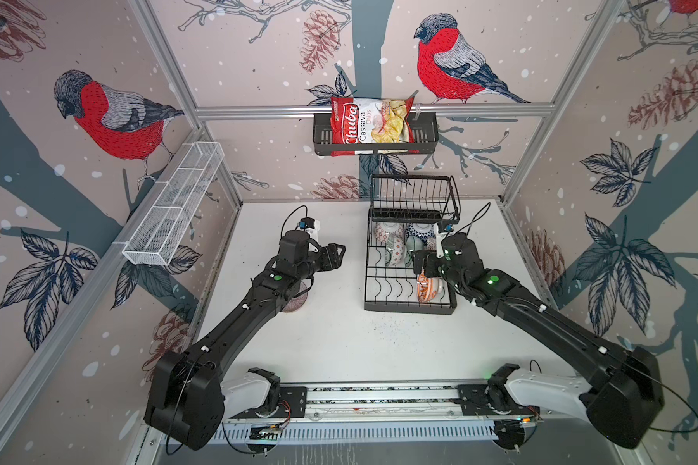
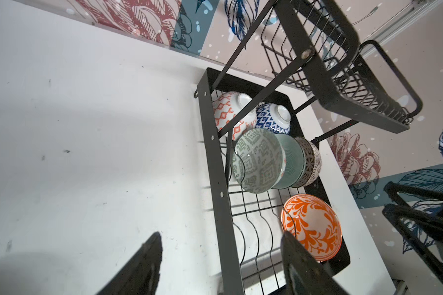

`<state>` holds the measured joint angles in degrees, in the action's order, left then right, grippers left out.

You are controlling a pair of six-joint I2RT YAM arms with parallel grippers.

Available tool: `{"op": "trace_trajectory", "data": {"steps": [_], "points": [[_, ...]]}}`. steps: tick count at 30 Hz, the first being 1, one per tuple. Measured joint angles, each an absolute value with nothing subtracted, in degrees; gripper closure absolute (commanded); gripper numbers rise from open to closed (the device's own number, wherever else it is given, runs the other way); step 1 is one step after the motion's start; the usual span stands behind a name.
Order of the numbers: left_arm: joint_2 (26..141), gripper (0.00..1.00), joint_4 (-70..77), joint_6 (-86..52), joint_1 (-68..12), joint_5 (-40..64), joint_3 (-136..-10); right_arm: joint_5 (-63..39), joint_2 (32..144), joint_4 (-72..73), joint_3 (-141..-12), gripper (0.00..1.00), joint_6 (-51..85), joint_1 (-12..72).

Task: Load bowls into a dish rack
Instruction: Place the bowl in the dish rack.

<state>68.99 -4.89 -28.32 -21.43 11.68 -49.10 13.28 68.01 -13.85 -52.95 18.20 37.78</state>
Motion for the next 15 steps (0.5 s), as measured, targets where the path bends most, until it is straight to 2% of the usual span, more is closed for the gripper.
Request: {"op": "trace_trajectory", "data": {"steps": [9, 15], "points": [[65.6, 0.29, -13.1, -29.2, -21.5, 5.1, -47.6, 13.2, 71.4, -11.8, -55.3, 0.00, 17.9, 40.7], [66.1, 0.34, -20.5, -31.3, -21.5, -1.0, -47.8, 12.5, 74.7, -9.9, -56.5, 0.00, 17.9, 41.3]]}}
